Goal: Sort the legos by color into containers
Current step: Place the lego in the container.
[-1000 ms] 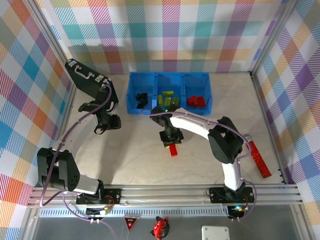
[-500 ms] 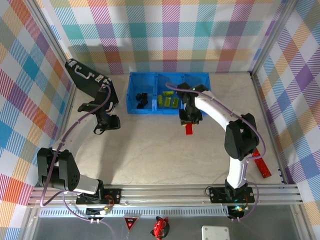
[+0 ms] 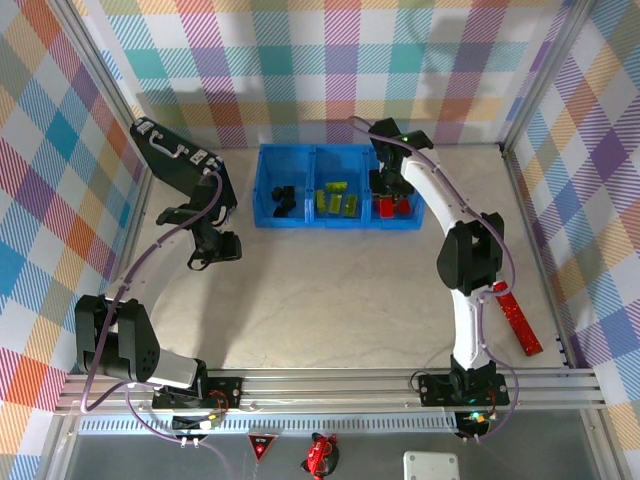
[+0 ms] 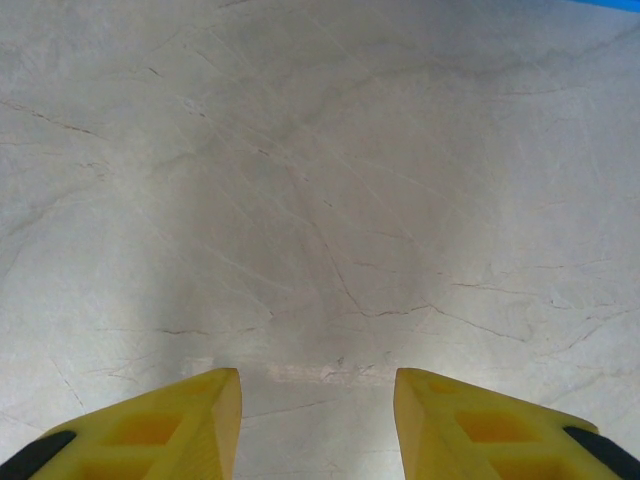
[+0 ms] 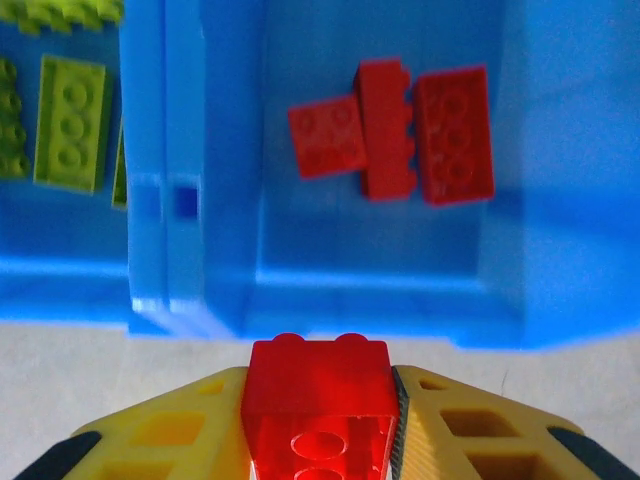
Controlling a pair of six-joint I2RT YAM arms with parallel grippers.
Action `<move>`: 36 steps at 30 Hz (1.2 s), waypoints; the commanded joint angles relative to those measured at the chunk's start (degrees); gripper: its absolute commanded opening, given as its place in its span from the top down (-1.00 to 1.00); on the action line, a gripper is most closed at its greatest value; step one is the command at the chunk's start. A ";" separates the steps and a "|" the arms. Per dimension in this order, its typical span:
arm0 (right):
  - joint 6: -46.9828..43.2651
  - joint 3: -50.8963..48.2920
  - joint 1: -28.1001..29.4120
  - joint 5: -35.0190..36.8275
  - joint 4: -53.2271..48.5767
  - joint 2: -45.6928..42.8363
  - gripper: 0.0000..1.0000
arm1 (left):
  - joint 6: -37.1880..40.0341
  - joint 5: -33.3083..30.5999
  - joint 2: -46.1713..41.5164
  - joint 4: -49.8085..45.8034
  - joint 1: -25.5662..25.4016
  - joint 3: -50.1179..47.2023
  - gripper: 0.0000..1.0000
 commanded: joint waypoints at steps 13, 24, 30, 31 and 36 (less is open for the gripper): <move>-10.62 12.73 -3.17 13.79 11.96 14.10 0.26 | 0.05 -0.58 -0.50 0.77 0.86 -0.77 0.12; -16.44 15.98 -5.36 14.34 24.06 20.58 0.21 | -2.98 0.28 -1.38 0.69 0.82 -1.21 0.12; -17.64 19.21 -5.51 15.30 24.15 22.66 0.06 | -5.93 0.81 -2.51 1.09 0.78 -2.05 0.04; -17.64 18.69 -5.49 15.27 24.25 21.93 0.02 | -6.71 1.11 -2.68 1.81 0.76 -2.53 0.03; -15.60 14.89 -5.48 14.88 22.67 17.23 -0.08 | -9.92 0.71 -2.10 6.03 0.82 -4.39 -0.10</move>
